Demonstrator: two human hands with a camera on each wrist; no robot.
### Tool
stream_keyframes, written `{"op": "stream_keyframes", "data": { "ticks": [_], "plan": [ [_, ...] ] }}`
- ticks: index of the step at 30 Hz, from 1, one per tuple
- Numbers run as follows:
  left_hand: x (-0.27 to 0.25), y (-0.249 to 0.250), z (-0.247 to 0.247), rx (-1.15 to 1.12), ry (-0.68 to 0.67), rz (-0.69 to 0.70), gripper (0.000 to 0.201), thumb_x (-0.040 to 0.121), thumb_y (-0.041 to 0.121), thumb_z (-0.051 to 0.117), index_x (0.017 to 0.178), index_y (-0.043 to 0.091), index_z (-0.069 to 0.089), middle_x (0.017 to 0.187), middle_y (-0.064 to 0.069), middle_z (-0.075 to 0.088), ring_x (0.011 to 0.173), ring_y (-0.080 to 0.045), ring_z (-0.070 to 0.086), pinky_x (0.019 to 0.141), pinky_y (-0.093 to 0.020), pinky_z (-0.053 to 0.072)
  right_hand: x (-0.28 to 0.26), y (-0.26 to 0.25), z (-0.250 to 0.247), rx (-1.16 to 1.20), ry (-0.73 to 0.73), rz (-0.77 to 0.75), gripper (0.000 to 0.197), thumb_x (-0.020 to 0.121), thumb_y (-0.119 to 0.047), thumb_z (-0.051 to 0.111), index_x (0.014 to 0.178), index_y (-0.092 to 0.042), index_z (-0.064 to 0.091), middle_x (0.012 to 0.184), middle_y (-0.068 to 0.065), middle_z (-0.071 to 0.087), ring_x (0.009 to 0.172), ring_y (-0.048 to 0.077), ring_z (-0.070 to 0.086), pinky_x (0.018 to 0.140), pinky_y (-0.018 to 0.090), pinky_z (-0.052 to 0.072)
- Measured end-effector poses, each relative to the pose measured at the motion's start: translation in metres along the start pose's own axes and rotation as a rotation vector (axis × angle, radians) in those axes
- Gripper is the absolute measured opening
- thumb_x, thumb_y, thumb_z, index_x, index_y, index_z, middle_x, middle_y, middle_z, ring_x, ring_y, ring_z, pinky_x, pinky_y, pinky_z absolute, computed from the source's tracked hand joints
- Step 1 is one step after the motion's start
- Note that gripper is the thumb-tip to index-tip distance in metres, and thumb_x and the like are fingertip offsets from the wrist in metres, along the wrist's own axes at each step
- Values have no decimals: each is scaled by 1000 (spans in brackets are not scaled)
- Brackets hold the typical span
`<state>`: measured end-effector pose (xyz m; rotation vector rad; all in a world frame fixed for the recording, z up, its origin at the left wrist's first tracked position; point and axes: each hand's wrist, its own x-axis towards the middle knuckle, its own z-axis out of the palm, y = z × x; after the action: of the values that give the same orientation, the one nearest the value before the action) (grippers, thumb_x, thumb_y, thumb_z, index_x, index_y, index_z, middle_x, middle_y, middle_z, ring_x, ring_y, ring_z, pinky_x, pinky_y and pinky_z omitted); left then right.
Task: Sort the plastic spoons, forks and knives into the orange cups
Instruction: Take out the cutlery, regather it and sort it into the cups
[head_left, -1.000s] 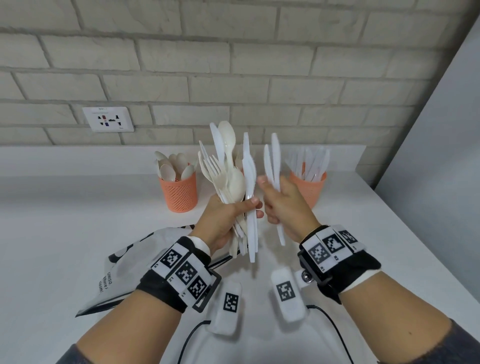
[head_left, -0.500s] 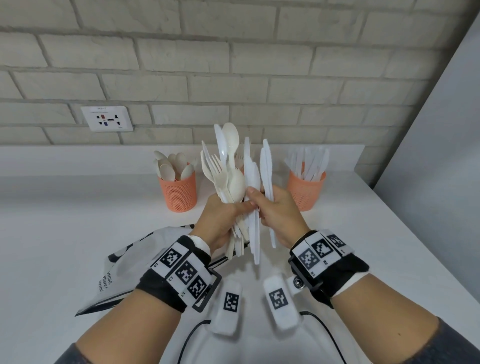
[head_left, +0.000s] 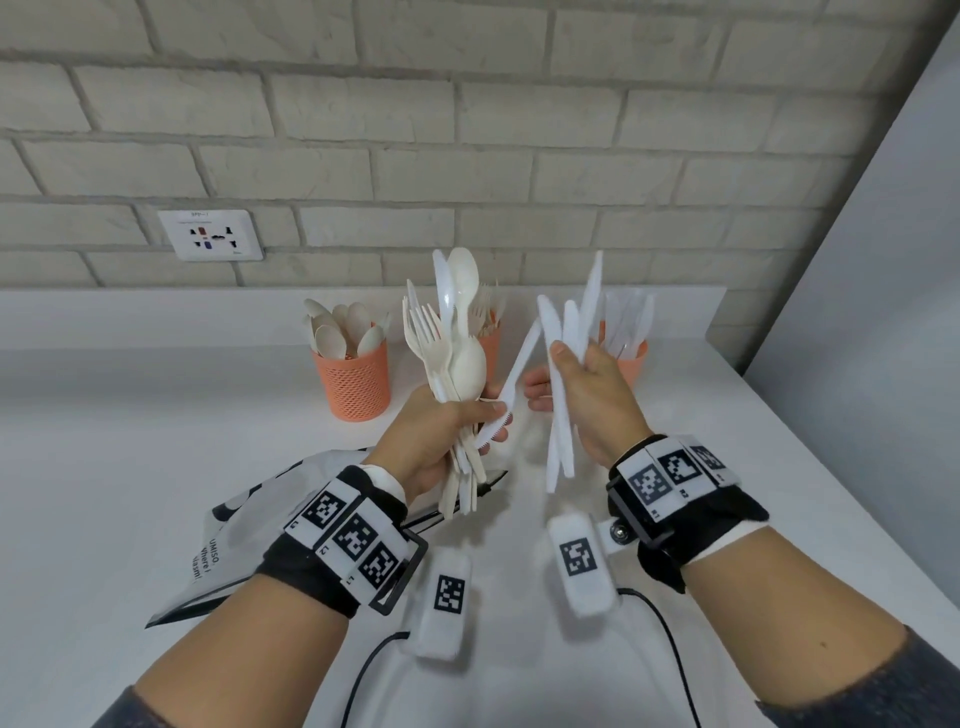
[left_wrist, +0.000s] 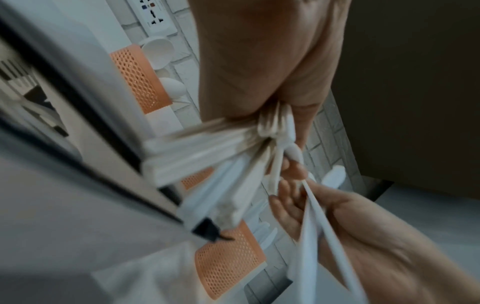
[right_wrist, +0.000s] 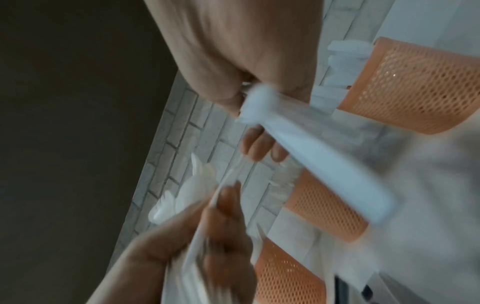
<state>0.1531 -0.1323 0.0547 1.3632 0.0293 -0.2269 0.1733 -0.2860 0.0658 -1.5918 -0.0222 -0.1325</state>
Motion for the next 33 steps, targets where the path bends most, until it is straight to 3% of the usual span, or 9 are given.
{"op": "stream_keyframes", "data": {
  "ticks": [2, 6, 8, 11, 15, 18, 24, 28, 33],
  "plan": [
    [0, 3, -3, 36, -11, -25, 11, 81, -5, 62, 87, 3, 63, 64, -8, 67, 50, -15, 60, 47, -22, 46, 2, -7, -8, 8, 7, -46, 14, 100, -19, 37, 109, -16, 47, 67, 5, 58, 55, 19, 56, 56, 31, 53],
    [1, 7, -7, 90, -42, -55, 10, 81, -6, 60, 85, 3, 63, 63, -8, 67, 48, -14, 56, 46, -21, 45, 7, -17, -22, -265, -167, -297, 26, 89, -14, 60, 108, -29, 53, 62, -12, 46, 51, 0, 46, 52, 14, 41],
    [1, 9, -6, 83, -70, -64, 11, 81, -5, 60, 84, 4, 63, 64, -9, 66, 47, -14, 53, 45, -21, 45, 13, -14, -26, -514, -273, -344, 44, 77, -4, 69, 113, -25, 55, 59, -11, 45, 48, 2, 43, 50, 13, 37],
    [0, 13, 0, 44, -121, -53, 7, 83, -3, 60, 87, 2, 62, 65, -9, 64, 41, -11, 48, 43, -19, 43, 18, -1, -26, -844, -329, -313, 24, 75, -14, 73, 96, -4, 66, 56, -1, 48, 49, 12, 43, 52, 25, 33],
    [8, 14, 11, -80, -54, -20, 8, 87, 10, 61, 92, 4, 59, 64, -6, 65, 40, -8, 48, 44, -20, 45, 27, 10, -32, -756, -148, -348, 27, 81, -26, 70, 71, -3, 59, 66, -6, 45, 58, 12, 44, 58, 23, 35],
    [16, 15, 14, -145, -20, 5, 7, 87, 15, 62, 88, 9, 58, 59, -1, 61, 43, -8, 50, 48, -22, 46, 42, -2, -42, -545, 61, -325, 26, 87, -24, 63, 75, -14, 42, 72, -6, 41, 59, 1, 40, 51, 7, 35],
    [27, 14, 18, -85, -74, 73, 11, 88, 15, 61, 92, 8, 53, 63, -1, 55, 47, -9, 50, 51, -22, 47, 104, -28, -64, -131, 372, -335, 20, 93, -28, 53, 93, -9, 59, 72, -1, 59, 60, -3, 57, 59, 7, 44],
    [30, 15, 14, -53, -108, 90, 8, 89, 12, 60, 81, 11, 56, 63, -1, 55, 50, -9, 51, 52, -21, 48, 131, 5, -68, -162, 349, -218, 12, 92, -22, 55, 91, -10, 57, 70, -4, 58, 53, -4, 58, 63, 15, 47],
    [37, 15, 4, -65, -112, 95, 7, 88, 8, 59, 82, 11, 57, 61, 1, 56, 49, -9, 51, 52, -20, 48, 136, 34, -68, -374, 283, 79, 33, 94, -25, 51, 107, 4, 61, 93, 11, 64, 92, 25, 62, 79, 26, 46]
  ]
}}
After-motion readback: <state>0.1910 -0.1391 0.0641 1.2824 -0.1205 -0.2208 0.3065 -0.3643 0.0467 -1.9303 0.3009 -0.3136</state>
